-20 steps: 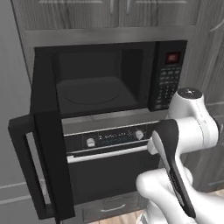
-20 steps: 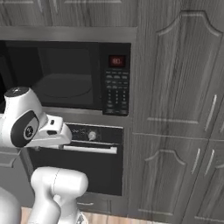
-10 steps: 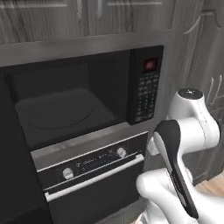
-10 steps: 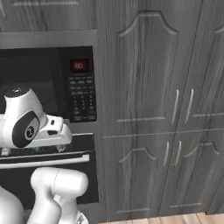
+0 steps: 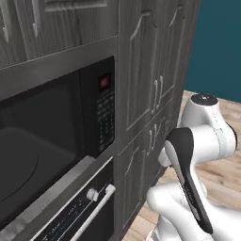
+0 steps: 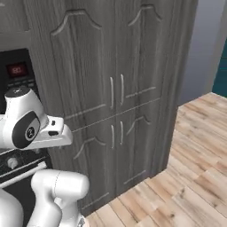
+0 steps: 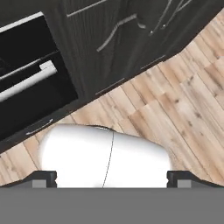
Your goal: Place the sponge inside the microwave to prepare for sanitizing.
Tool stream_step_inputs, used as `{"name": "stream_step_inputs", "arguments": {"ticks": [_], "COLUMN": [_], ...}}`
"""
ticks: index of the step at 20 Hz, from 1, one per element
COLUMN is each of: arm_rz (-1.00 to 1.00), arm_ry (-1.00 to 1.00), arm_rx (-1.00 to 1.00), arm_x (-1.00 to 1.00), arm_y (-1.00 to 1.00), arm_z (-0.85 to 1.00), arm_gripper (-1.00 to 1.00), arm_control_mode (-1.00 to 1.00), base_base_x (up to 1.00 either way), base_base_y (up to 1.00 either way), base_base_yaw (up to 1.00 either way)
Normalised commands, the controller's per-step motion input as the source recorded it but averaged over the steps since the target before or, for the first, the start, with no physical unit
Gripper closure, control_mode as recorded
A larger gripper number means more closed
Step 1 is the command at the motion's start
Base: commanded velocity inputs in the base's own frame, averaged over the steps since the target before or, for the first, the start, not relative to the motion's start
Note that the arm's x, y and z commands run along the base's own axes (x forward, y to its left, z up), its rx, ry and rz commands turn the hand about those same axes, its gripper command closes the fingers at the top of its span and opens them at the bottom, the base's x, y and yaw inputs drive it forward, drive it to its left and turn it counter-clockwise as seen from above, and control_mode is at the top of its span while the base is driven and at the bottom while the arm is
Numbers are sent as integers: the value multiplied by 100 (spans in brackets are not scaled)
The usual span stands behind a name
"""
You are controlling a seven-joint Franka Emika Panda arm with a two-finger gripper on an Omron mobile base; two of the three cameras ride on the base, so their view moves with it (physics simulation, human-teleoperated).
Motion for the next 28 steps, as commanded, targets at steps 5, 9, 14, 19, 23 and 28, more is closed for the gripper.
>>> {"name": "stream_step_inputs", "arguments": {"ticks": [5, 9, 14, 19, 23, 28], "arm_rz": [0, 0, 0, 0, 0, 0], "arm_ry": [0, 0, 0, 0, 0, 0], "arm_rx": [0, 0, 0, 0, 0, 0], "arm_x": [0, 0, 0, 0, 0, 0], "arm_y": [0, 0, 0, 0, 0, 0], "arm_z": [0, 0, 0, 0, 0, 0], "arm_gripper": [-100, -100, -100, -100, -100, -100], "arm_control_mode": [100, 100, 100, 100, 100, 100], "base_base_x": [2, 9, 3, 4, 20, 67], "base_base_y": [-8, -39, -37, -31, -10, 0], "base_base_yaw": [-91, -84, -87, -88, -87, -72]}}
